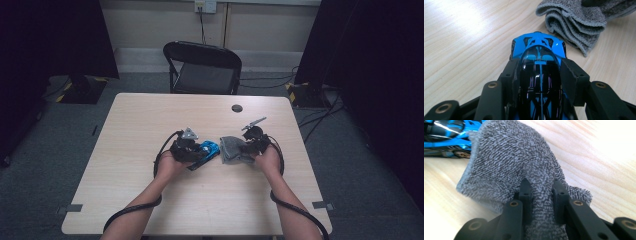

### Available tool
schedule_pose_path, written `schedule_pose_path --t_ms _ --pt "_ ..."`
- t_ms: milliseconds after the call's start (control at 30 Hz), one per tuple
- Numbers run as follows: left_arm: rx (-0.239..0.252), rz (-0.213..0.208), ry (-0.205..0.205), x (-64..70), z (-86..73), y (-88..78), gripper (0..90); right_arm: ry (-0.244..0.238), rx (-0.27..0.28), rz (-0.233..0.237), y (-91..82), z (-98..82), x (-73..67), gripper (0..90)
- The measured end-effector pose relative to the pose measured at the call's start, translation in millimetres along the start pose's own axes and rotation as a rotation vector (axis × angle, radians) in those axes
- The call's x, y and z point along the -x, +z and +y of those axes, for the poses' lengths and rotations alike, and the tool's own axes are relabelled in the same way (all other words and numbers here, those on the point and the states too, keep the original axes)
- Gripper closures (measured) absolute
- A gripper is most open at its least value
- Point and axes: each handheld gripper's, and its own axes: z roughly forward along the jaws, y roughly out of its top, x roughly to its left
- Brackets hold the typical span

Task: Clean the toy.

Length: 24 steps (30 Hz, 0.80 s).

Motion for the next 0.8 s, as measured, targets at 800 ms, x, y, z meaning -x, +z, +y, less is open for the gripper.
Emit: schedule_pose_path --t_ms 800 --pt "-0.012 0.0 -0.002 -0.1 1.6 0.0 51.7 -0.185 0.059 0.171 -29.5 -18.0 -52.1 74.0"
